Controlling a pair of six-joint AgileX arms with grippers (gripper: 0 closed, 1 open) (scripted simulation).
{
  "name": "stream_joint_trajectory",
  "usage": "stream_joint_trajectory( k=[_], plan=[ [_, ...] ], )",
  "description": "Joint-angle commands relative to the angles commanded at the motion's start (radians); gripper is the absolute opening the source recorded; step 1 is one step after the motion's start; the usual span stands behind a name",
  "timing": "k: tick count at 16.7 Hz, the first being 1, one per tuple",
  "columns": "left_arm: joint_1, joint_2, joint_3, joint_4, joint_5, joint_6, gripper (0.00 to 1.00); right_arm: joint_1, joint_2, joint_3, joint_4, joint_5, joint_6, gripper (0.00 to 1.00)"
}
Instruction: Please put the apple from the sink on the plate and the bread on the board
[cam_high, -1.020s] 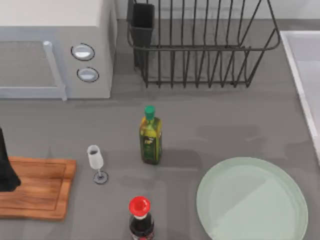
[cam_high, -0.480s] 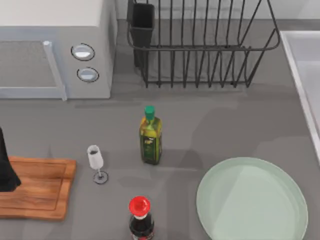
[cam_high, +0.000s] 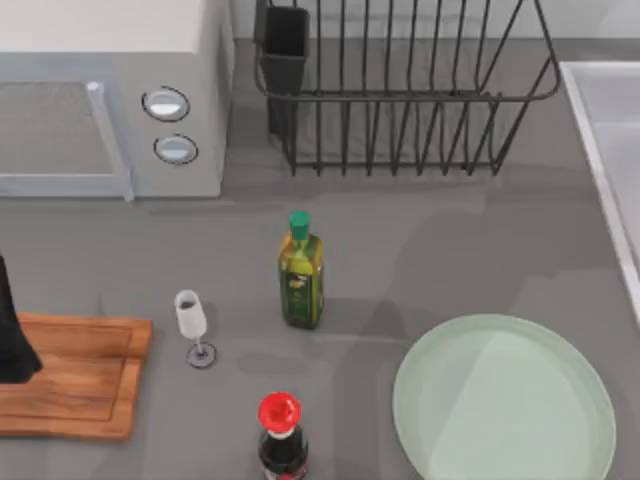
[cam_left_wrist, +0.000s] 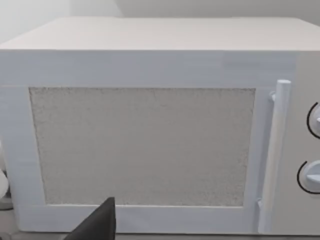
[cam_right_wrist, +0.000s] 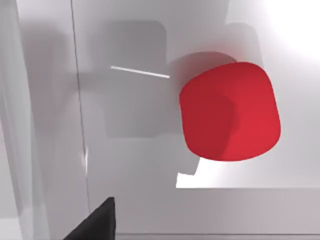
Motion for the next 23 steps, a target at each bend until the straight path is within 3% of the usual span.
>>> stream_joint_trajectory(
  k=[8,13,23],
  plan=[
    [0.0,0.0,0.0,0.0,0.0,0.0,1.0,-0.004,0.135,-0.15,0.294,0.001,0.002,1.0],
    [0.0,0.0,0.0,0.0,0.0,0.0,1.0,-0.004,0.155,-0.169,0.323,0.001,0.002,1.0],
    [0.0,0.0,0.0,0.0,0.0,0.0,1.0,-0.004,0.155,-0.169,0.323,0.001,0.002,0.25]
  ],
)
